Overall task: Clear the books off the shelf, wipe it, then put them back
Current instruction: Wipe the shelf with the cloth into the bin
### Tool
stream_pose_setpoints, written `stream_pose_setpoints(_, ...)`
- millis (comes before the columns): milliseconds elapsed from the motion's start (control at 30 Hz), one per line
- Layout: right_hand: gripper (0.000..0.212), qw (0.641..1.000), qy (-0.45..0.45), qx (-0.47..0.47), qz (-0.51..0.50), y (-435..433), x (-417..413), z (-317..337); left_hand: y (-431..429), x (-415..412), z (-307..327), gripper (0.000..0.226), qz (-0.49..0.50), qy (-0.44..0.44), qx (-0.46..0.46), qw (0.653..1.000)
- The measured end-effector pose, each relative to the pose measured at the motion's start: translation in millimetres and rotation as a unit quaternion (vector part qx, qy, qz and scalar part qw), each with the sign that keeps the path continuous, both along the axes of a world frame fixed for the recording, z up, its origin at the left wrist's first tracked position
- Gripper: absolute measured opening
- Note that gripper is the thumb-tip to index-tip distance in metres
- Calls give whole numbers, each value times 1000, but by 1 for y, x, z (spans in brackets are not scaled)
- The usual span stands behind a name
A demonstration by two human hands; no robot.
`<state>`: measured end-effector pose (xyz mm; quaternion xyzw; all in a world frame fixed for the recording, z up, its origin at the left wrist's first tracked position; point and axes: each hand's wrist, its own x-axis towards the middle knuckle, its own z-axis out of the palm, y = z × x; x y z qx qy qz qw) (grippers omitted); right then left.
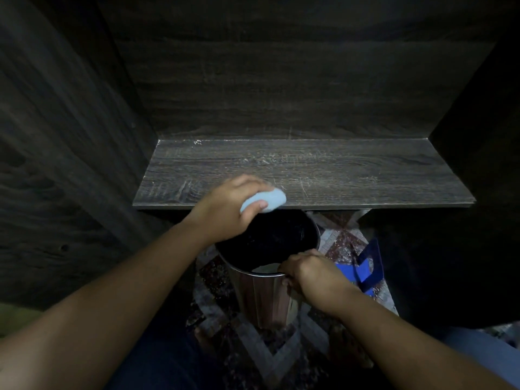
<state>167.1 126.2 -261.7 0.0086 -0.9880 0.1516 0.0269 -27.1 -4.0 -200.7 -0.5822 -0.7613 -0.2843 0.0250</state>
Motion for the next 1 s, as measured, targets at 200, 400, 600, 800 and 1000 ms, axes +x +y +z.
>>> stream_pose_setpoints(200, 16, 999, -47, 10, 2, -1, -19, -4, -5, -43, 6, 41, 111, 9, 19, 994)
stream_pose_setpoints(400, 14, 999, -32, 5, 1, 4, -33, -14, -20, -104, 6, 50, 483, 112, -17, 868)
stream_pose_setpoints(600, 10, 999, -42, -3, -5, 10, -37, -20, -27, -146, -21, 56, 453, 153, -128, 869)
stream_pose_setpoints(800, 25, 999, -28, -35, -21, 11, -32, -25, 6, -158, -16, 49, 516, 45, -151, 842)
stream_pose_setpoints(1000, 6, 996, -62, -58, -22, 19, -26, -30, 11, -155, -3, 33, 565, -41, -94, 819)
